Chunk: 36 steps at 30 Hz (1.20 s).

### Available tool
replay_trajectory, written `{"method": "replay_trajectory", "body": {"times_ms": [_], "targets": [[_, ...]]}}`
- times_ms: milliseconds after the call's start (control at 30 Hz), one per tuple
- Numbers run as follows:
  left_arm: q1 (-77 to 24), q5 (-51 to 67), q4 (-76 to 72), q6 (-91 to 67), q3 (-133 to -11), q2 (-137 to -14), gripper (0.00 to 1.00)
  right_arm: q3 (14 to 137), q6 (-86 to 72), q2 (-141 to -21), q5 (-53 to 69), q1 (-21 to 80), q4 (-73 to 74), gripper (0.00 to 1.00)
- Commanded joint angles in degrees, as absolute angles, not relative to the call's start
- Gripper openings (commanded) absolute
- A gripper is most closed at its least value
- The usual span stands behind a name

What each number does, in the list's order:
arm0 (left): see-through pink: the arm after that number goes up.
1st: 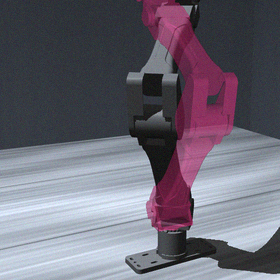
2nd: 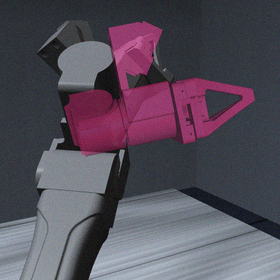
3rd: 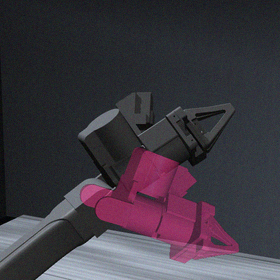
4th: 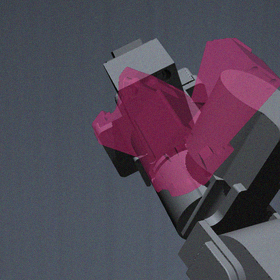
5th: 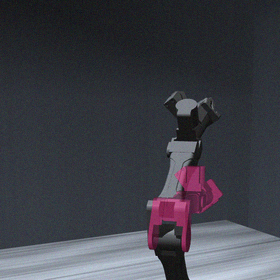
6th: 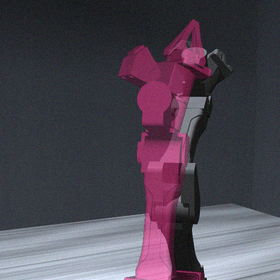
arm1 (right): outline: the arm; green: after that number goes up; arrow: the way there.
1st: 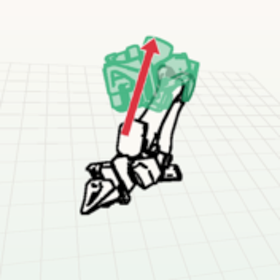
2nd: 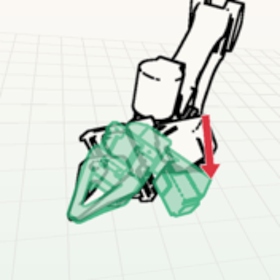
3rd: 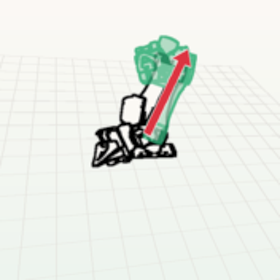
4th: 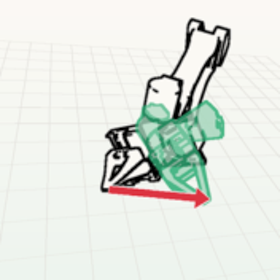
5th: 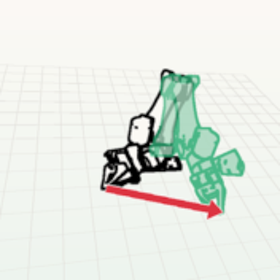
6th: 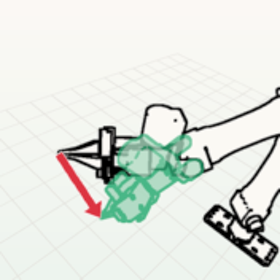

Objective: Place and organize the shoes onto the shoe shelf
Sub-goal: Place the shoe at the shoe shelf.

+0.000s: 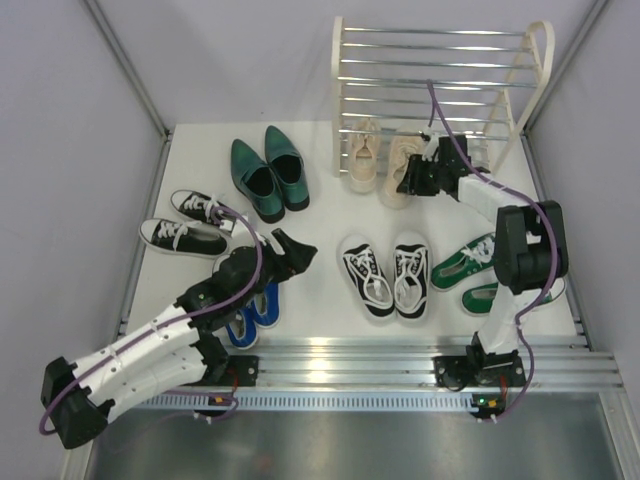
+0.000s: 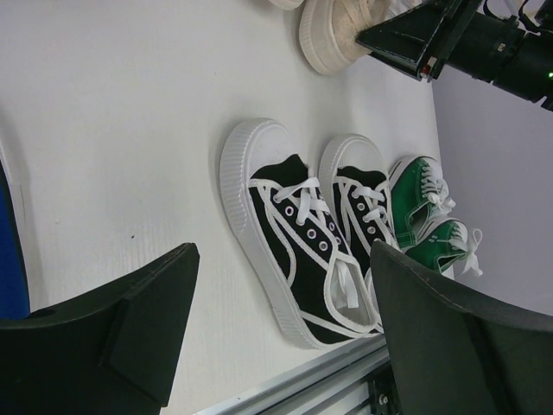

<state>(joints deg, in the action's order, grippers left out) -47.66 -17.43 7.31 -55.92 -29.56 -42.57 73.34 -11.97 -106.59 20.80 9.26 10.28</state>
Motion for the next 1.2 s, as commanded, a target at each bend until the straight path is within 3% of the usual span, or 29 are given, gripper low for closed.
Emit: {"method": "replay_trajectory", "body": {"times_ms": [0,33,133,167,233,1167], "targets": [[-47.4,-17.1,4.0,-55.1,-31.3,-42.9,0.86,76.5,-12.1,-107.8,20.7,9.3,7.4,0.37],[-47.4,-17.1,4.0,-55.1,-31.5,-42.9,0.86,76.5,-12.0,-107.9,21.2,9.3,7.2,0.27],[-47.4,-17.0,4.2,-55.2,-31.4,-42.7,0.86,76.5,-11.9,-107.3,22.7,9.3,6.5,0.18],[-47.4,-16.9,4.2,-55.2,-31.4,-42.6,0.86,76.4,-11.8,-107.1,22.8,9.2,6.2,0.07],[-47.4,-16.7,4.3,-55.2,-31.5,-42.6,0.86,76.1,-11.3,-106.1,22.9,9.1,5.0,0.0],[-47.4,-14.8,2.8,-53.9,-34.0,-46.9,0.86,80.8,4.0,-106.3,24.3,9.2,-1.9,0.0]]}}
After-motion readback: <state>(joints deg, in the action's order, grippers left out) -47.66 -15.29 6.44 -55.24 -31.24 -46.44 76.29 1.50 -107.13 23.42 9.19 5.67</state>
